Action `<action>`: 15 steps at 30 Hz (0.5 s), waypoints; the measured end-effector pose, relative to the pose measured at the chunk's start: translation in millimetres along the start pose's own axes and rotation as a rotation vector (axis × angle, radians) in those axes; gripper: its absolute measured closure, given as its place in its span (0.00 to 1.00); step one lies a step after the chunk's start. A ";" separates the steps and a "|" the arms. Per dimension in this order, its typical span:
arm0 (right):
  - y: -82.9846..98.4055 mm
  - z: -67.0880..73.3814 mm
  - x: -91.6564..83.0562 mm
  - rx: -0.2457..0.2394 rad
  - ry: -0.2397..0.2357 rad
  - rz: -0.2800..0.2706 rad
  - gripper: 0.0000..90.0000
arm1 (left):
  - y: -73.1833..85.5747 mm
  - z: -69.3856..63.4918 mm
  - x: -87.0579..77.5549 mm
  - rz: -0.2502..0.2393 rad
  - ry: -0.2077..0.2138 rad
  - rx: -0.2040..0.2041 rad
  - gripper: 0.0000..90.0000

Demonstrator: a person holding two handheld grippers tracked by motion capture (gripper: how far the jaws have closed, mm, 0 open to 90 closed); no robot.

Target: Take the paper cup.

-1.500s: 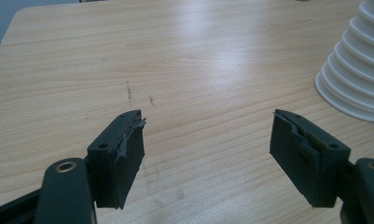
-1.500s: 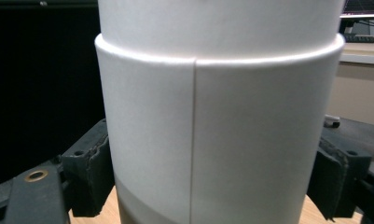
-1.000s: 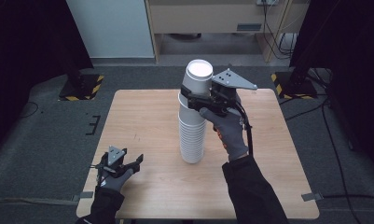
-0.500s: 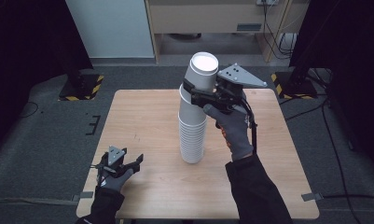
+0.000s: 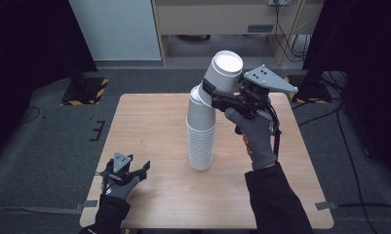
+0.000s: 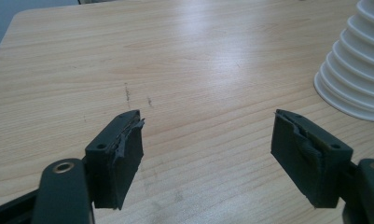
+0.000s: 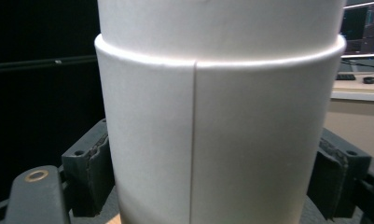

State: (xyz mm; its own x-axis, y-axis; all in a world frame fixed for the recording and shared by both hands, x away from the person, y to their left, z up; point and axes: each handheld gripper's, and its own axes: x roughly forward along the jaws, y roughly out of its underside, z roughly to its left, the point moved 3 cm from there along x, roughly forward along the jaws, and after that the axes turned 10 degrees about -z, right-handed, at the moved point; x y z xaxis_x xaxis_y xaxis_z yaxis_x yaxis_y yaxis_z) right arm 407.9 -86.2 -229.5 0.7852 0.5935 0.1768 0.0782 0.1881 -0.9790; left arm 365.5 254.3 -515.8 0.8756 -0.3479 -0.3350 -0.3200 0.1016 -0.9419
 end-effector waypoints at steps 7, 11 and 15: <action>-3.8 -12.7 -18.4 0.010 0.026 -0.011 0.19 | -0.4 -0.6 0.3 -0.005 0.006 -0.003 0.26; -3.9 -21.3 -29.1 0.015 0.042 -0.010 0.19 | -0.9 -1.2 0.6 -0.011 0.010 -0.006 0.26; -0.2 -29.6 -39.7 0.021 0.059 -0.009 0.19 | -1.7 -2.3 0.9 -0.019 0.011 0.002 0.26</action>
State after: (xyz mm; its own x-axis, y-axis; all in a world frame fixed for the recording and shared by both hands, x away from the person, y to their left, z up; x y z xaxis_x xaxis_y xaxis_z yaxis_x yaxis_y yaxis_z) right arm 394.8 -133.0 -239.4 0.8196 0.5446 0.1782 0.0726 0.2099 -0.9750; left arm 366.1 251.7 -514.4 0.8776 -0.3599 -0.3168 -0.3027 0.0965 -0.9482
